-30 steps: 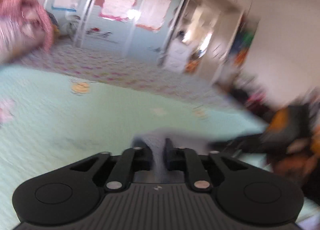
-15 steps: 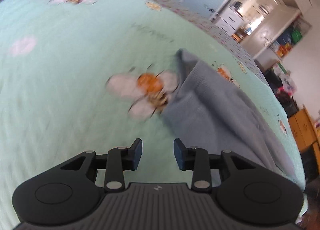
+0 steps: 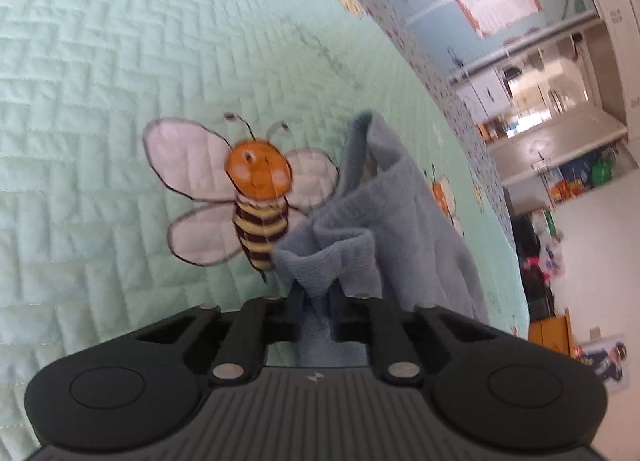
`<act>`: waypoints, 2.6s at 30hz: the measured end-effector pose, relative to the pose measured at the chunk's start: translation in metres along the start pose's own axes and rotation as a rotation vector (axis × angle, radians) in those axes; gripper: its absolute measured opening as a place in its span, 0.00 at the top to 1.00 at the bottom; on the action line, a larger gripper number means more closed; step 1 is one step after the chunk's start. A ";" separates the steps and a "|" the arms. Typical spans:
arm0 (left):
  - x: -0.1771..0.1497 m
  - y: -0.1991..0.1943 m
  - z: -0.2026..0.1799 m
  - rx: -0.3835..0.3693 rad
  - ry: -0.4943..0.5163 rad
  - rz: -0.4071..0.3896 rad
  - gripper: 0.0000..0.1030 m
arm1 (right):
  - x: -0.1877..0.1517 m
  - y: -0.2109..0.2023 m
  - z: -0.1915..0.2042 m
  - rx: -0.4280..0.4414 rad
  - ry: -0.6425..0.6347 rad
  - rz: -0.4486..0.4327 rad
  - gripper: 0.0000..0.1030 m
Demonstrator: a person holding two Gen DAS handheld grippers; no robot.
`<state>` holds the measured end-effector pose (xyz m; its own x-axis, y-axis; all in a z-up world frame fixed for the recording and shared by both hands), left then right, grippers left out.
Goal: Fold clothes
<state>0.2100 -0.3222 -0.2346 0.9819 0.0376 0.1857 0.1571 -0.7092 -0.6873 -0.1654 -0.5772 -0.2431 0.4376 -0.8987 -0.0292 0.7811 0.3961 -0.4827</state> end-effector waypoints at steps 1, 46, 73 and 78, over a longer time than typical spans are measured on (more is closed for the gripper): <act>-0.003 -0.012 0.002 -0.006 -0.003 -0.030 0.92 | 0.004 -0.002 -0.003 0.009 0.025 -0.021 0.39; -0.132 -0.213 -0.014 -0.057 0.235 -0.208 0.91 | 0.002 -0.008 0.125 -0.032 -0.384 0.068 0.38; -0.161 -0.041 -0.006 -0.042 0.455 0.088 0.80 | -0.014 0.349 0.187 -0.703 -1.652 1.091 0.41; -0.157 -0.051 -0.005 -0.096 0.445 0.090 0.77 | -0.027 0.289 0.188 -0.794 -1.783 1.030 0.95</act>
<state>0.0471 -0.2956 -0.2255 0.8471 -0.3176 0.4262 0.0427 -0.7585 -0.6502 0.1324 -0.4027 -0.2174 0.6558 0.7526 -0.0593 -0.0096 -0.0703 -0.9975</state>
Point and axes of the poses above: each gripper's, at about its wrist camera, not at the fingertips, and y roughly the way its jaws point, z to its left, x to its top, the point moved 10 cm from there along y, roughly the way its jaws point, and after that the axes turned 14 degrees about z, right-handed, at the moved point
